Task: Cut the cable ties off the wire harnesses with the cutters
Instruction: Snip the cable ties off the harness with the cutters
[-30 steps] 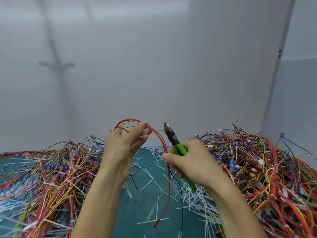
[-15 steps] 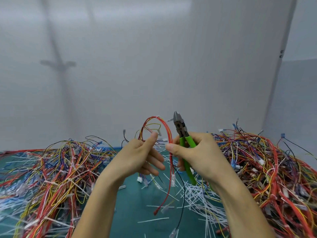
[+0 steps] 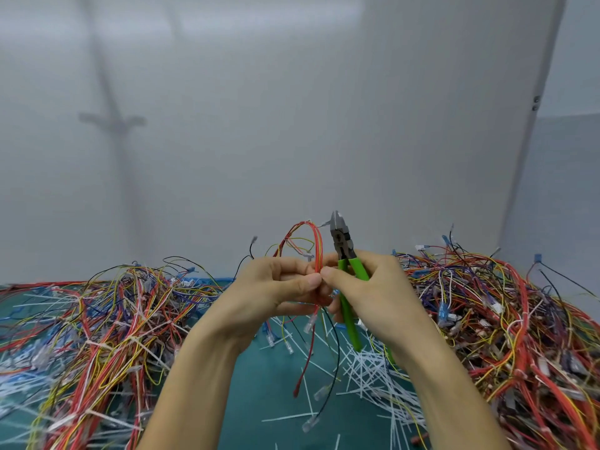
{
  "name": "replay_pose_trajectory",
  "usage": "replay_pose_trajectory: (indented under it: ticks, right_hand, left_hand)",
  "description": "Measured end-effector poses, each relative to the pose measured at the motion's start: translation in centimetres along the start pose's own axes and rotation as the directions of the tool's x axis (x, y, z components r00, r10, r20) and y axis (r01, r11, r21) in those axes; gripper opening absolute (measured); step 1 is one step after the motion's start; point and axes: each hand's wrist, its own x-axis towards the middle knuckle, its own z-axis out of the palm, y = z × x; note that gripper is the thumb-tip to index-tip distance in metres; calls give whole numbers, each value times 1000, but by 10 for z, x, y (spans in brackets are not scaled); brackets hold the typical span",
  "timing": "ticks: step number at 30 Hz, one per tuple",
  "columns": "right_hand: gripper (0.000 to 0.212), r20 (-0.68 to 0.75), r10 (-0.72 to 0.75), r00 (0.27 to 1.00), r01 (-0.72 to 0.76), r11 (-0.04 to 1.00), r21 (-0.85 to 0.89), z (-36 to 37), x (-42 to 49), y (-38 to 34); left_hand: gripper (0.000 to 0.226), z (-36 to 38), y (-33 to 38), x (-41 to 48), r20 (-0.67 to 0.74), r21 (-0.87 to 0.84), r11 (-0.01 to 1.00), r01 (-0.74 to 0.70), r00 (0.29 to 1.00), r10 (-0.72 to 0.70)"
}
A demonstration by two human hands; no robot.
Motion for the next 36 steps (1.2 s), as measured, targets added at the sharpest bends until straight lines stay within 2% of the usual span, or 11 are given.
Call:
replay_pose_trajectory:
  ticks: [3, 9, 13, 17, 21, 23, 26, 28, 31, 33, 36]
  right_hand:
    - [13, 10, -20, 1000, 20, 998, -67, -3, 1, 1]
    - [6, -63, -30, 998, 25, 996, -86, -6, 3, 3]
    - [13, -147, -52, 988, 37, 994, -102, -2, 2, 3]
    - [10, -143, -31, 989, 20, 997, -81, -2, 1, 3]
    - [8, -148, -19, 989, 10, 998, -58, -1, 0, 3]
    - [7, -138, -36, 990, 26, 997, -75, 0, 0, 2]
    - [15, -136, -114, 984, 77, 965, -251, 3, -1, 0]
    - [31, -155, -168, 973, 104, 929, -354, 5, -2, -3]
    - [65, -144, -151, 978, 73, 893, -445, 7, -5, -7]
    - [68, -143, -135, 980, 50, 875, -481, 7, -7, -8]
    - [59, -71, -92, 993, 37, 831, -555, 5, -7, -9]
  left_hand:
    - [12, 0, -2, 1, -10, -63, 998, 7, 1000, -7]
    - [19, 0, -3, 5, 2, -247, 969, 16, 1000, -16]
    - [18, 2, -3, 6, 63, -367, 930, 39, 998, -17]
    - [22, 2, 0, 3, 152, -451, 891, 58, 988, 13]
    - [14, 2, 2, 1, 229, -532, 844, 65, 971, 69]
    - [22, 4, 1, 4, 180, -553, 832, 50, 982, 60]
    - [21, 7, 1, 8, 18, -589, 808, -3, 1000, 17]
    - [19, 6, 0, 11, -88, -592, 805, -38, 996, -18]
    - [19, 2, -2, 13, -192, -576, 813, -85, 981, -33]
    - [19, 0, -2, 13, -233, -578, 808, -113, 972, -31]
    - [22, -1, -2, 13, -276, -544, 823, -163, 961, 8]
